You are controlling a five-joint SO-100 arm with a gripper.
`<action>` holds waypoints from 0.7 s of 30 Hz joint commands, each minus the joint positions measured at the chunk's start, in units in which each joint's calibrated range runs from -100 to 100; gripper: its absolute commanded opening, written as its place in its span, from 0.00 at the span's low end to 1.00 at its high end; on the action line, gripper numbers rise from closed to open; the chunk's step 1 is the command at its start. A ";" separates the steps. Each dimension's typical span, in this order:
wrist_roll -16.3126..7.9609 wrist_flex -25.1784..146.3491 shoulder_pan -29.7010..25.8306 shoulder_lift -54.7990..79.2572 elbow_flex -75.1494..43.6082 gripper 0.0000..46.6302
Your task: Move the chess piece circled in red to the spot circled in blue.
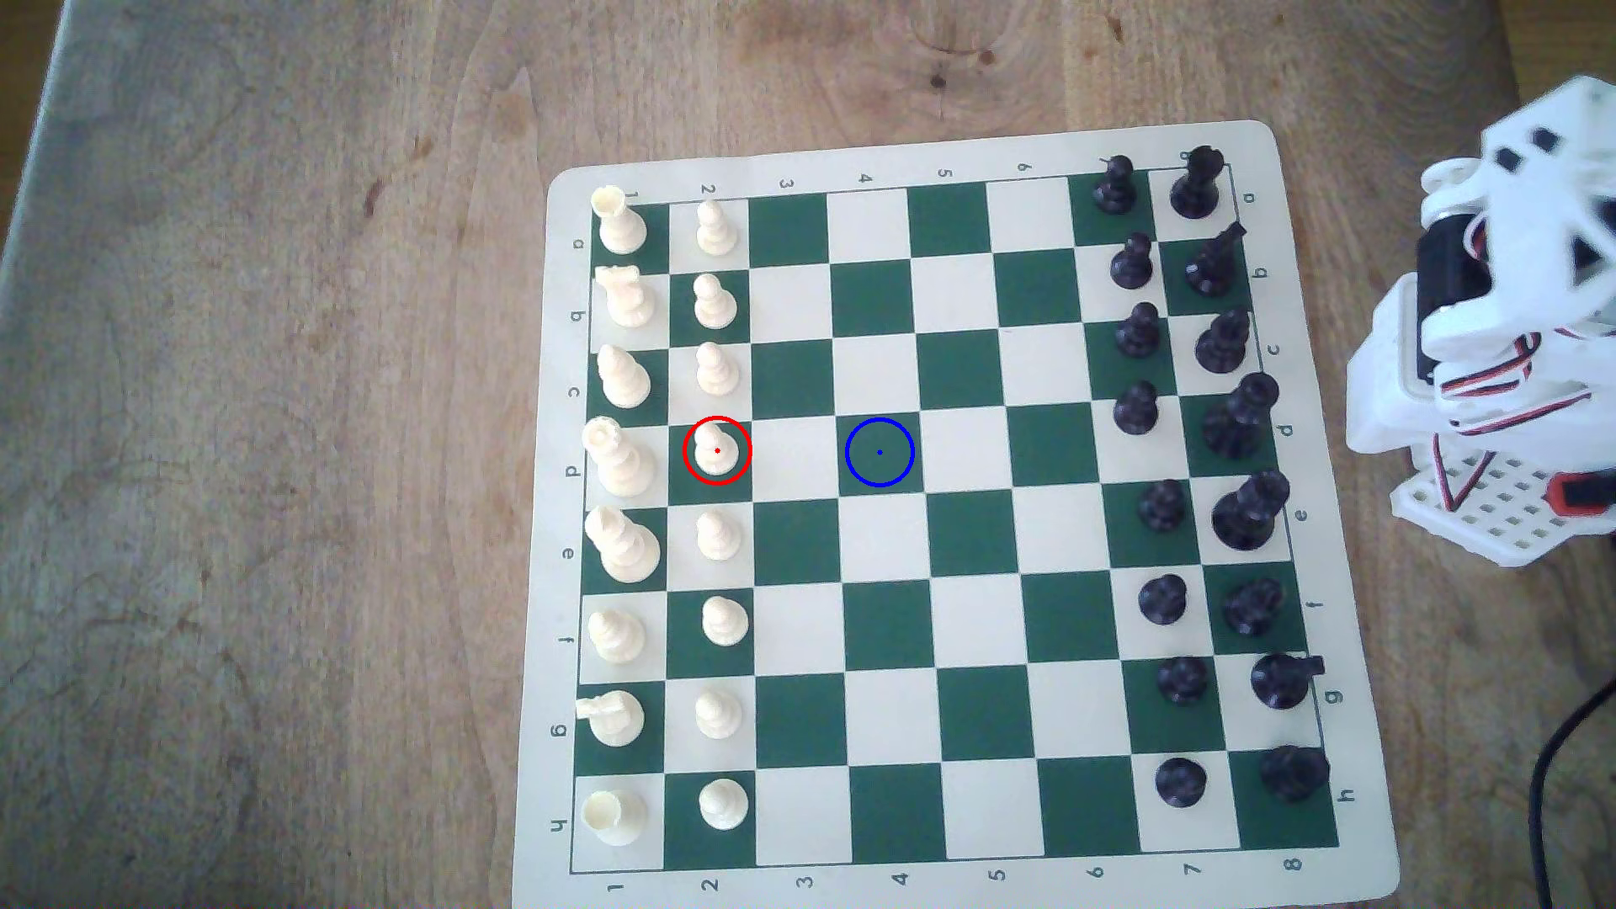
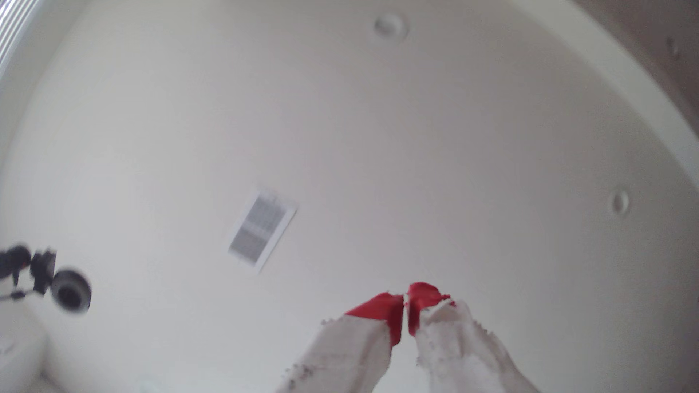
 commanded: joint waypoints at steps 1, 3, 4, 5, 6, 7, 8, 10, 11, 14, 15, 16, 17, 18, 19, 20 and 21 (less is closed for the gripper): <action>-0.10 22.56 2.05 -0.20 -0.64 0.00; -0.15 35.42 2.83 -0.20 -2.45 0.00; -0.15 40.66 3.15 -0.20 -3.54 0.00; -0.15 46.15 3.54 -0.20 -4.63 0.00; -0.15 51.88 3.70 -0.20 -6.17 0.00; -0.20 57.29 3.85 -0.20 -7.62 0.00; -1.37 66.05 3.93 -0.20 -9.80 0.00; -3.86 73.18 3.62 -0.11 -11.16 0.00; -3.91 76.37 3.62 0.06 -11.43 0.00; -6.30 88.90 2.37 2.18 -14.96 0.00; -10.16 91.19 1.58 4.13 -16.60 0.00; -17.48 95.29 -0.14 8.89 -20.13 0.00; -17.48 96.27 -1.15 11.35 -21.94 0.00; -17.39 96.84 -1.94 13.72 -23.76 0.00; -17.29 98.16 -2.80 16.44 -26.02 0.00; -16.95 100.04 -3.66 19.50 -28.56 0.00; -15.29 102.41 -4.91 25.10 -33.00 0.00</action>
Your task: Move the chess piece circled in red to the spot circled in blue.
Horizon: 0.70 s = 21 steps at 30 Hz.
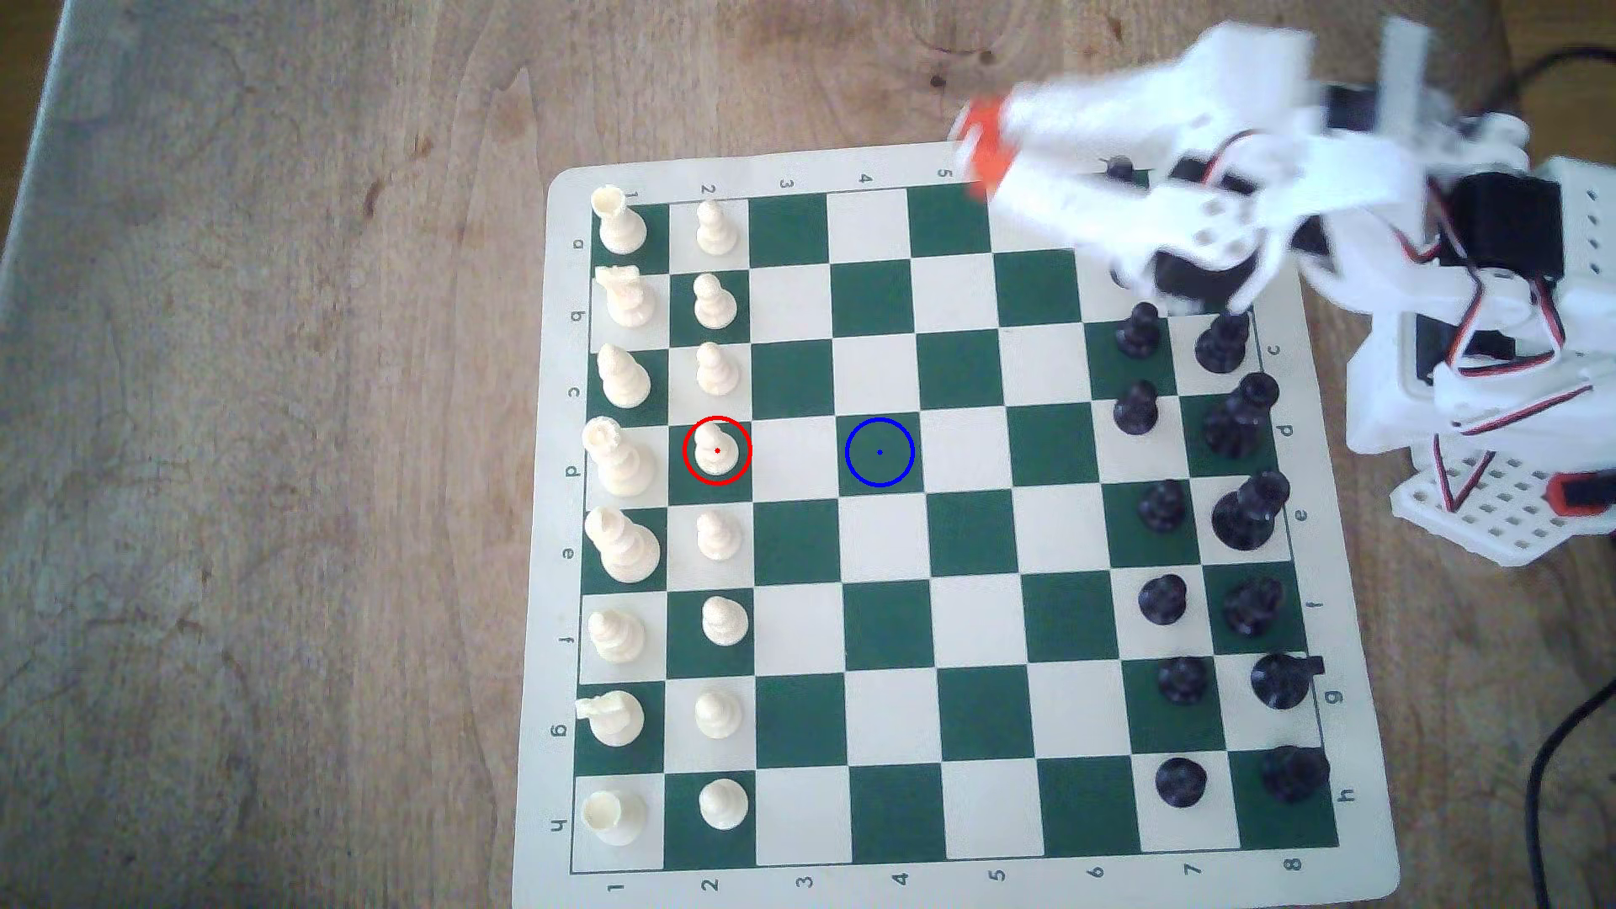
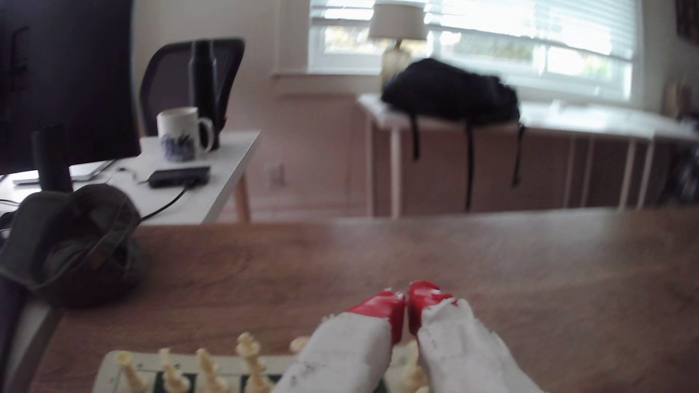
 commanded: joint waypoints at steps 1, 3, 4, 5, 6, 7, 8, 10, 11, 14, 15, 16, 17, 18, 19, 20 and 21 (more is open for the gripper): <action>0.78 6.27 -2.93 14.16 -16.11 0.00; 1.71 7.74 -3.40 19.25 -20.19 0.01; 2.34 8.07 -3.95 23.67 -23.46 0.01; 2.10 8.56 -4.18 25.96 -25.18 0.01; 2.00 8.81 -4.34 27.83 -26.54 0.01; 1.95 9.38 -4.50 29.86 -28.08 0.01; 1.90 10.53 -4.50 31.65 -29.89 0.01; 1.17 13.48 -4.89 37.42 -35.79 0.01; 1.17 13.80 -5.04 39.54 -37.60 0.02; 2.25 17.24 -5.67 47.95 -45.94 0.06; 2.44 19.05 -5.75 50.41 -48.48 0.06; 2.49 20.44 -5.75 52.36 -50.20 0.05; 2.54 21.18 -5.82 55.50 -51.92 0.06; 2.54 21.34 -6.06 56.94 -52.38 0.06; 2.54 21.42 -6.45 58.05 -52.65 0.07; 2.39 21.42 -6.84 59.24 -52.74 0.08; 2.25 21.59 -7.08 60.26 -53.10 0.08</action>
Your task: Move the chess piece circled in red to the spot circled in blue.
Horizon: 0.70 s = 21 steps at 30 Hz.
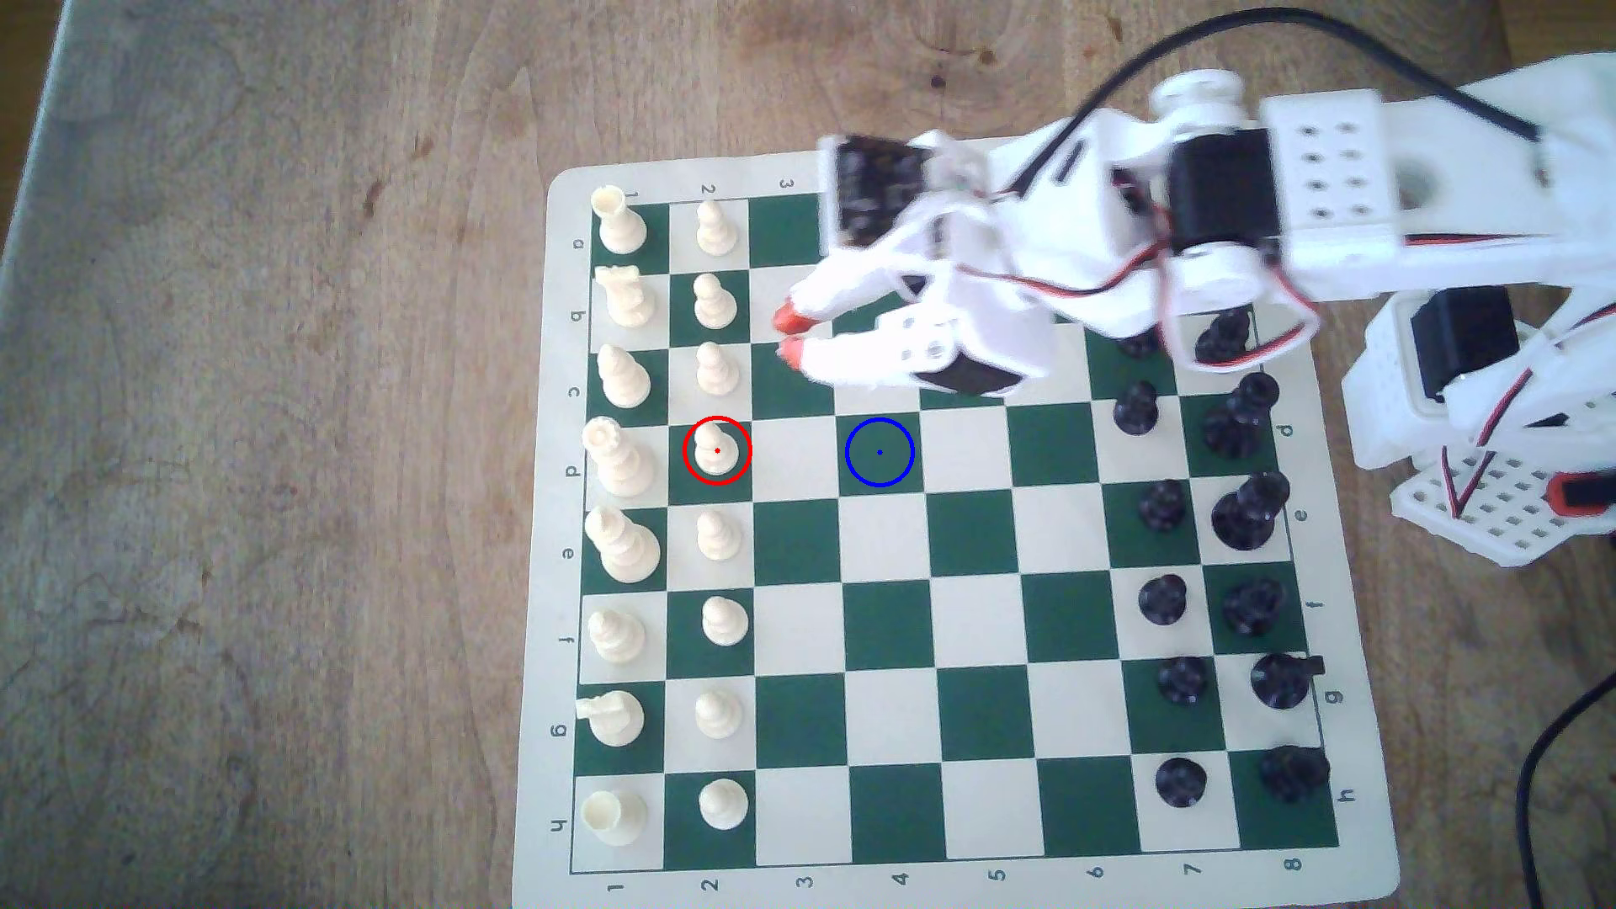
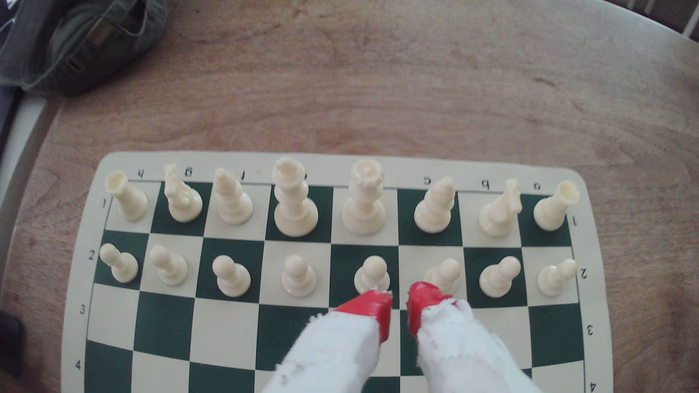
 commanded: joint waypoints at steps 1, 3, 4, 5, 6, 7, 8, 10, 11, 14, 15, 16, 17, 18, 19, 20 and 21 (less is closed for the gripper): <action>-0.63 0.47 -1.88 5.23 -6.92 0.08; -1.76 0.47 -2.27 7.35 -8.37 0.09; -2.34 0.72 -2.35 8.62 -9.64 0.10; -3.52 1.62 -2.42 11.68 -13.36 0.12; -3.81 1.78 -2.42 13.21 -14.99 0.13; -4.05 1.86 -2.27 14.90 -16.44 0.14; -4.35 2.35 -2.11 16.60 -17.98 0.15; -5.71 7.02 -1.33 23.05 -26.14 0.16; -6.25 8.17 -1.09 24.75 -28.59 0.17; -7.52 9.48 -0.31 29.25 -33.58 0.19; -7.81 10.46 -0.31 30.44 -35.12 0.19; -8.16 11.12 -0.31 31.46 -36.39 0.20; -8.45 11.61 -0.39 32.22 -37.38 0.21; -8.69 12.02 -0.39 33.07 -38.47 0.22; -8.94 12.59 -0.31 34.77 -40.74 0.23; -8.99 12.59 -0.23 35.45 -41.55 0.23; -8.99 12.51 -0.16 36.04 -42.19 0.24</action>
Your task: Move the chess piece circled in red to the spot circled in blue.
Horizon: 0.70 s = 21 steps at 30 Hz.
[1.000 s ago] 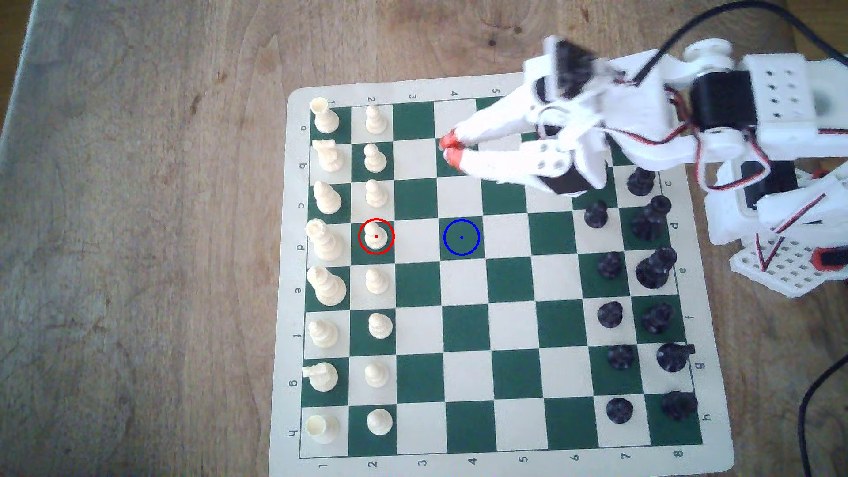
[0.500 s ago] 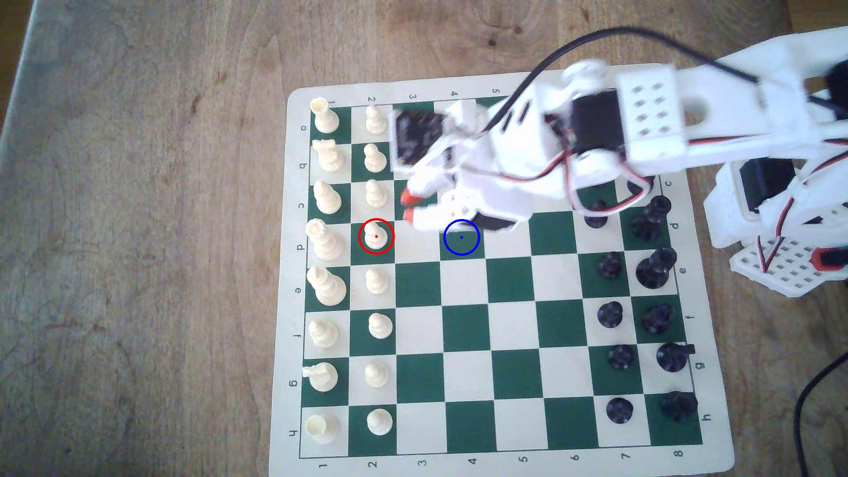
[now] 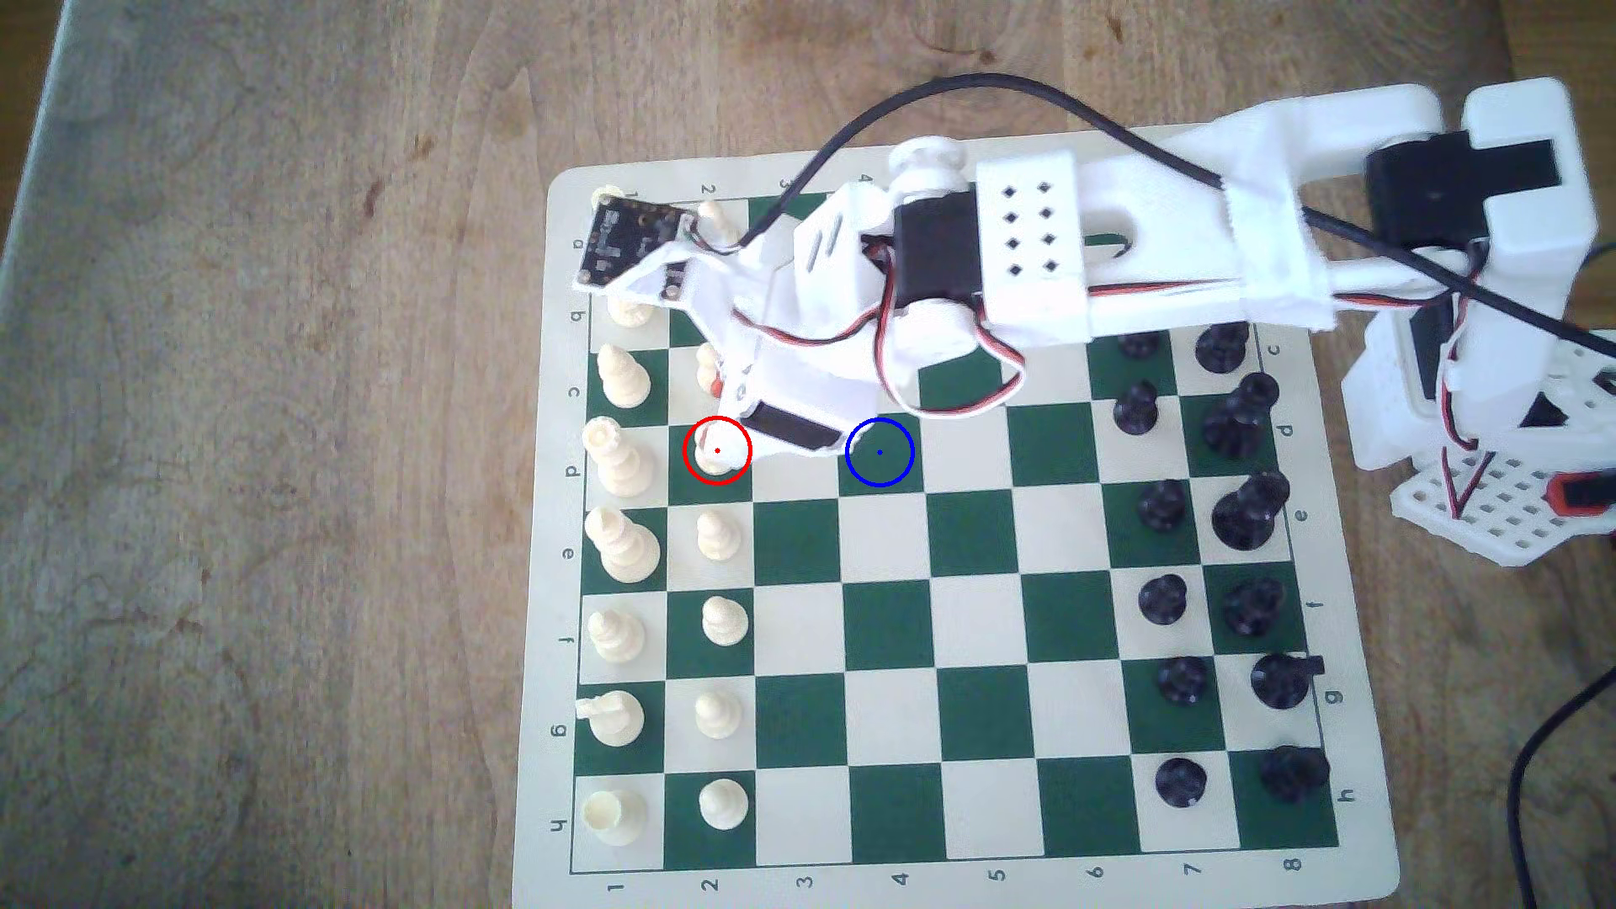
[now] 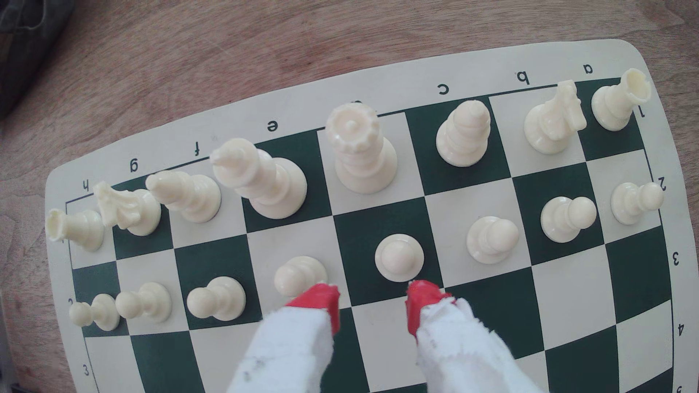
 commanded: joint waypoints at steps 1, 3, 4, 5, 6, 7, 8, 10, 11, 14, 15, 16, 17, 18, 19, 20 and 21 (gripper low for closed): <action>-0.34 0.32 0.29 1.28 -9.20 0.24; -0.05 0.40 0.37 2.80 -10.47 0.26; 0.00 0.48 0.37 3.40 -11.02 0.26; 0.00 0.64 0.45 3.99 -11.65 0.27; 0.00 1.54 0.45 5.44 -13.46 0.27; 0.00 1.71 0.45 5.95 -14.01 0.27; 0.00 1.71 0.45 6.45 -14.37 0.27; 0.00 1.71 0.37 7.22 -14.91 0.27; 0.00 1.71 0.37 7.98 -15.37 0.27; 0.00 1.71 0.45 8.58 -15.64 0.27; 0.00 1.54 0.45 9.00 -15.82 0.27; 0.00 1.46 0.45 9.17 -16.00 0.27; 0.05 1.38 0.53 9.51 -16.09 0.27; 0.20 1.38 0.60 9.77 -16.37 0.27; 0.20 1.30 0.60 10.27 -16.46 0.27; 0.24 1.30 0.68 10.36 -16.46 0.27; 0.29 1.30 0.68 10.53 -16.46 0.27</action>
